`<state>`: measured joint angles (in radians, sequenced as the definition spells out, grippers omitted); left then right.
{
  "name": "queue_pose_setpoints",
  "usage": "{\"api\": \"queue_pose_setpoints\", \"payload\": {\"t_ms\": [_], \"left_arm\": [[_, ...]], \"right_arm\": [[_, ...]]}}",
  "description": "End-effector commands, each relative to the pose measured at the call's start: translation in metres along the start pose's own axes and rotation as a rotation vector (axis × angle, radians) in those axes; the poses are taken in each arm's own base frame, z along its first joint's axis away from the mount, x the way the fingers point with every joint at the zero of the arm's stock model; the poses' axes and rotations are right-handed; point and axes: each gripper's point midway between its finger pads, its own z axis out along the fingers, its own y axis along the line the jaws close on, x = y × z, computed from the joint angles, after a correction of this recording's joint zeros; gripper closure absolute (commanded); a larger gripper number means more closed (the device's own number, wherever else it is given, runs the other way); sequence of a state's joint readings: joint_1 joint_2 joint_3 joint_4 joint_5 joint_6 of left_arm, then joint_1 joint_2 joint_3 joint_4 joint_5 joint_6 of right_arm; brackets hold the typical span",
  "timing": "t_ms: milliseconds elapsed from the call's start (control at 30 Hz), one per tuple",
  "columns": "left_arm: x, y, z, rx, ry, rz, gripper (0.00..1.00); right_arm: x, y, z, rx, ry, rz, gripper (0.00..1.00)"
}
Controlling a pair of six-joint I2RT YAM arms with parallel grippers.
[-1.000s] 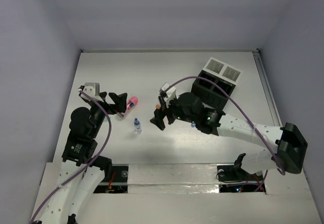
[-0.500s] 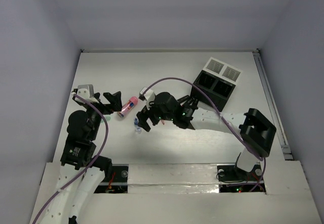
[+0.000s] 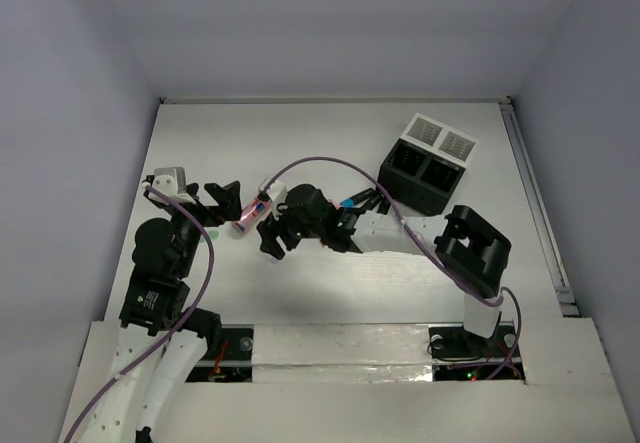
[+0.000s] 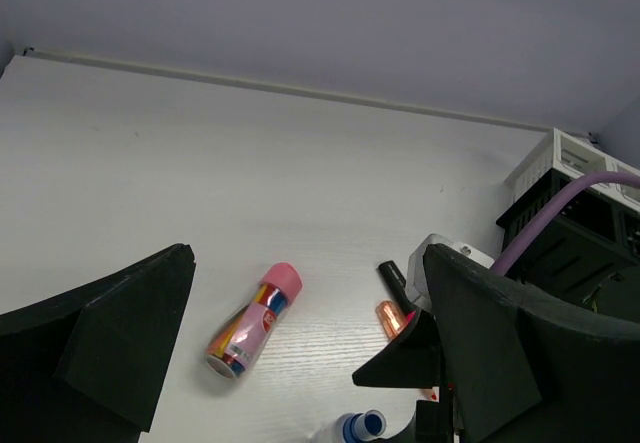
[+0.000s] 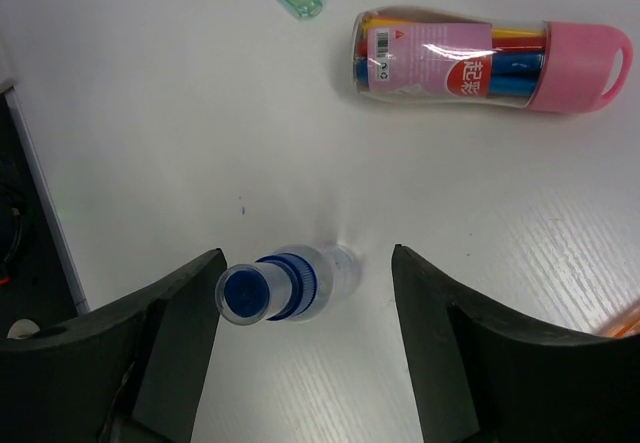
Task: Sort the stationery into containers
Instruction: Pick up the stationery from the center of the board.
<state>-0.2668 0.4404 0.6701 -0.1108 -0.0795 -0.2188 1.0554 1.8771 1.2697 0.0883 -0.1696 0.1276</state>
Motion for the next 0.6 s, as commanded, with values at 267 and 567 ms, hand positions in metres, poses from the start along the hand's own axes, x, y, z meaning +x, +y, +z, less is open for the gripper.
{"api": "queue_pose_setpoints", "payload": {"t_ms": [267,567], "left_arm": [[-0.029,-0.013,-0.004,0.052,-0.076,-0.007,0.01],[-0.028,-0.014,-0.004,0.060,-0.077,-0.005,0.01]], "right_arm": [[-0.030,0.010,0.002,0.000,-0.091,-0.007,0.85],[-0.131,-0.042,-0.072,0.312,-0.402,-0.001,0.99]]}}
